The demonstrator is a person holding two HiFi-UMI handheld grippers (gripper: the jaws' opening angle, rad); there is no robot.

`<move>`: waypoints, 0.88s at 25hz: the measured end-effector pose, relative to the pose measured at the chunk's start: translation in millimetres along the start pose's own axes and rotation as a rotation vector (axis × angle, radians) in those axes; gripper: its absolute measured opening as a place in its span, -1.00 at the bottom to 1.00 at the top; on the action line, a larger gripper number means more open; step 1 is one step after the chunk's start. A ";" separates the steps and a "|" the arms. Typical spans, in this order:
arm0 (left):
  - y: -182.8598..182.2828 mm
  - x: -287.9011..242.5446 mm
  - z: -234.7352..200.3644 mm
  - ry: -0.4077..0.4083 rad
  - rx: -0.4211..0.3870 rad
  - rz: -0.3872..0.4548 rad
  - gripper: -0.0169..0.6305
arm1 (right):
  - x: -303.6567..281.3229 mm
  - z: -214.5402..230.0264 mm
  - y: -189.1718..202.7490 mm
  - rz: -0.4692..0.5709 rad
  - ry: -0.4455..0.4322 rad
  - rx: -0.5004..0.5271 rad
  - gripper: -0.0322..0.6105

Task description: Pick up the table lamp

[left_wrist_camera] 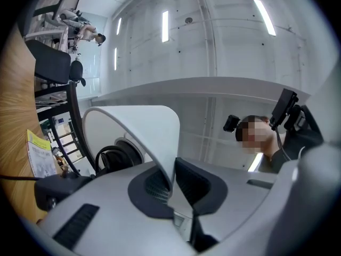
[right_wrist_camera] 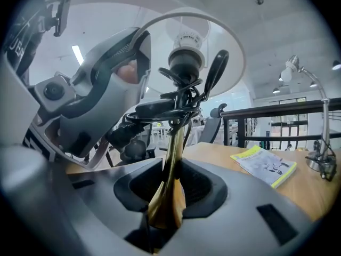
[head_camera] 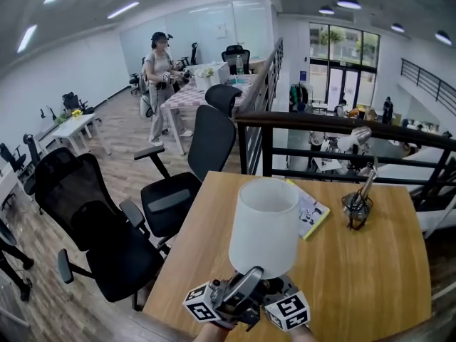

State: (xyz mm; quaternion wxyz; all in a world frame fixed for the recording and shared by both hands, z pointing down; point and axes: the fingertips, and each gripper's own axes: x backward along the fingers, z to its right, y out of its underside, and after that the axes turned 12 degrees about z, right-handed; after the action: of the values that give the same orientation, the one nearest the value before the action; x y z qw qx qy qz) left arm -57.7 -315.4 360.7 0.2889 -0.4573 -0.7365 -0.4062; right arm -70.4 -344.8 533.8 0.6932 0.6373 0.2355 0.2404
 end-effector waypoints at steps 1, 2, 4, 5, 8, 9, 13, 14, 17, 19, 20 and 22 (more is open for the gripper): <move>-4.1 -0.8 2.1 0.005 0.000 -0.002 -0.89 | -2.5 -2.4 -3.0 0.003 0.005 0.003 -0.56; -8.6 -1.6 4.0 0.009 0.000 -0.004 -0.90 | -5.2 -4.9 -5.9 0.004 0.010 0.007 -0.56; -18.1 -3.8 8.4 0.018 0.003 -0.008 -0.90 | -10.4 -11.0 -12.6 0.008 0.018 0.014 -0.56; -22.5 -5.0 11.2 0.023 0.003 -0.012 -0.90 | -12.5 -14.4 -15.9 0.011 0.020 0.017 -0.56; -32.5 -6.9 19.5 0.041 0.002 -0.025 -0.90 | -17.7 -22.2 -23.3 0.021 0.030 0.027 -0.56; -35.1 -7.2 21.7 0.046 0.003 -0.031 -0.90 | -19.3 -23.7 -25.7 0.024 0.035 0.032 -0.56; -43.8 -10.4 29.6 0.066 0.007 -0.045 -0.90 | -23.9 -28.7 -34.8 0.035 0.052 0.042 -0.56; -46.1 -11.4 31.5 0.071 0.008 -0.048 -0.90 | -25.1 -29.7 -37.4 0.040 0.055 0.045 -0.56; -53.2 -13.5 35.8 0.087 0.011 -0.054 -0.91 | -29.8 -32.3 -43.9 0.048 0.064 0.057 -0.56; -58.0 -15.4 38.1 0.096 0.008 -0.056 -0.91 | -33.4 -33.7 -48.9 0.052 0.068 0.064 -0.56; -60.7 -16.5 39.2 0.100 0.006 -0.057 -0.91 | -35.3 -34.5 -51.8 0.054 0.070 0.068 -0.56; -65.8 -18.4 41.3 0.108 0.004 -0.060 -0.91 | -38.8 -36.0 -56.0 0.057 0.073 0.074 -0.56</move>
State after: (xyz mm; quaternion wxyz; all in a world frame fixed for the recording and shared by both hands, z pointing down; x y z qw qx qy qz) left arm -112.0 -304.4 303.3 0.3167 -0.4121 -0.7339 -0.4374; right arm -121.3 -345.8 476.0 0.6532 0.6597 0.2509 0.2743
